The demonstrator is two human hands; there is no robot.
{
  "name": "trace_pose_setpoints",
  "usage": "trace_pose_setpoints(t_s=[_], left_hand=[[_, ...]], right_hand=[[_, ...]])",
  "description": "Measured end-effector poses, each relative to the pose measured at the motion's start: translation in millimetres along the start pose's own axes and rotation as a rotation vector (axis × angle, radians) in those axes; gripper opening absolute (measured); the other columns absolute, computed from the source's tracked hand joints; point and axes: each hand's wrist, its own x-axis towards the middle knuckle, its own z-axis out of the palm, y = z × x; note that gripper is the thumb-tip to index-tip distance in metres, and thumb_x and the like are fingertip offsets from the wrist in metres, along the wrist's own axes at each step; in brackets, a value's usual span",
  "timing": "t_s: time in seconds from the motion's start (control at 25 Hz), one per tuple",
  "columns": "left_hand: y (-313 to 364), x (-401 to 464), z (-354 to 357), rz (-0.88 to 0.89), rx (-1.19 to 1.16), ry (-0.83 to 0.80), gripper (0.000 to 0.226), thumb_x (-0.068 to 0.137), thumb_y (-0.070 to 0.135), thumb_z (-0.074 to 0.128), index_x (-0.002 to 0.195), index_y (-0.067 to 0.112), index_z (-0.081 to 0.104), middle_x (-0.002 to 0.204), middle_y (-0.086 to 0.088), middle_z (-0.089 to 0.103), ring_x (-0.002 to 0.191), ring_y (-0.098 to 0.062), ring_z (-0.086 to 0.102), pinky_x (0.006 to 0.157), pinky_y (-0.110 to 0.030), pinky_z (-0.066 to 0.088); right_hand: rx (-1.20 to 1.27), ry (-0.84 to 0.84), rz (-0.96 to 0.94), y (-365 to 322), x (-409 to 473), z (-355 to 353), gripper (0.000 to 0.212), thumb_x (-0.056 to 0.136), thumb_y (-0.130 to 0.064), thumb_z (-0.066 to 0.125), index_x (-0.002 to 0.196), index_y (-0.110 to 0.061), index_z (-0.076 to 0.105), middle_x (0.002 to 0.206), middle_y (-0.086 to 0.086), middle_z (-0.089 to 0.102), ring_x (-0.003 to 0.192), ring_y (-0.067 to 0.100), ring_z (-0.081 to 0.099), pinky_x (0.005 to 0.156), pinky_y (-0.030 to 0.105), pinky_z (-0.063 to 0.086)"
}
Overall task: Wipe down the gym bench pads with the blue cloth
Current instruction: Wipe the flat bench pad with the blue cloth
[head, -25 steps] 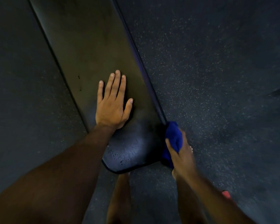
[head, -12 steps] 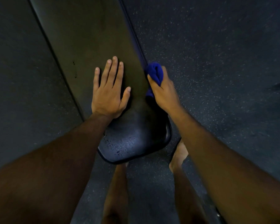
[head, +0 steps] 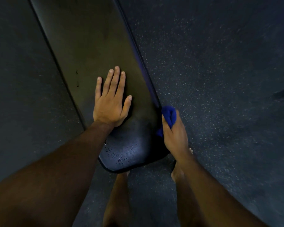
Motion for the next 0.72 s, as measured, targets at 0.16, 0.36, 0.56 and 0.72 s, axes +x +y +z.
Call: trace_pose_setpoints(t_s=[0.16, 0.36, 0.56, 0.72], left_hand=[[4, -2, -6, -0.024, 0.027, -0.042, 0.071, 0.104, 0.051, 0.031, 0.162, 0.010, 0.025, 0.170, -0.010, 0.019, 0.158, -0.023, 0.015, 0.126, -0.052, 0.014], [-32, 68, -32, -0.023, 0.008, 0.082, 0.062, 0.103, 0.063, 0.031, 0.143, 0.021, 0.054, 0.136, -0.006, 0.056, 0.118, -0.029, 0.054, 0.093, -0.041, 0.036], [-85, 132, -9, -0.351, -0.003, -0.027, 0.070, 0.105, 0.058, 0.026, 0.164, 0.020, 0.018, 0.172, -0.003, 0.014, 0.158, -0.024, 0.009, 0.127, -0.055, 0.007], [-92, 131, 4, -0.318, -0.006, 0.034, 0.070, 0.105, 0.059, 0.024, 0.163, 0.021, 0.019, 0.171, -0.004, 0.017, 0.158, -0.025, 0.012, 0.126, -0.057, 0.008]], right_hand=[[-0.071, -0.041, -0.049, -61, 91, 22, 0.032, 0.096, -0.041, 0.048, 0.122, -0.022, 0.046, 0.110, 0.001, 0.060, 0.099, 0.025, 0.061, 0.076, 0.035, 0.042], [0.106, -0.010, -0.103, -54, 89, -20, 0.028, 0.095, -0.051, 0.052, 0.122, -0.042, 0.052, 0.091, -0.028, 0.054, 0.083, -0.011, 0.048, 0.069, -0.002, 0.031], [0.098, -0.120, -0.264, -71, 109, -12, 0.035, 0.091, -0.049, 0.051, 0.125, -0.039, 0.053, 0.119, -0.016, 0.060, 0.114, -0.007, 0.054, 0.099, 0.009, 0.037], [0.085, -0.176, -0.258, -73, 114, 22, 0.044, 0.091, -0.042, 0.052, 0.132, -0.027, 0.048, 0.128, -0.006, 0.054, 0.120, 0.002, 0.052, 0.102, 0.015, 0.037]])
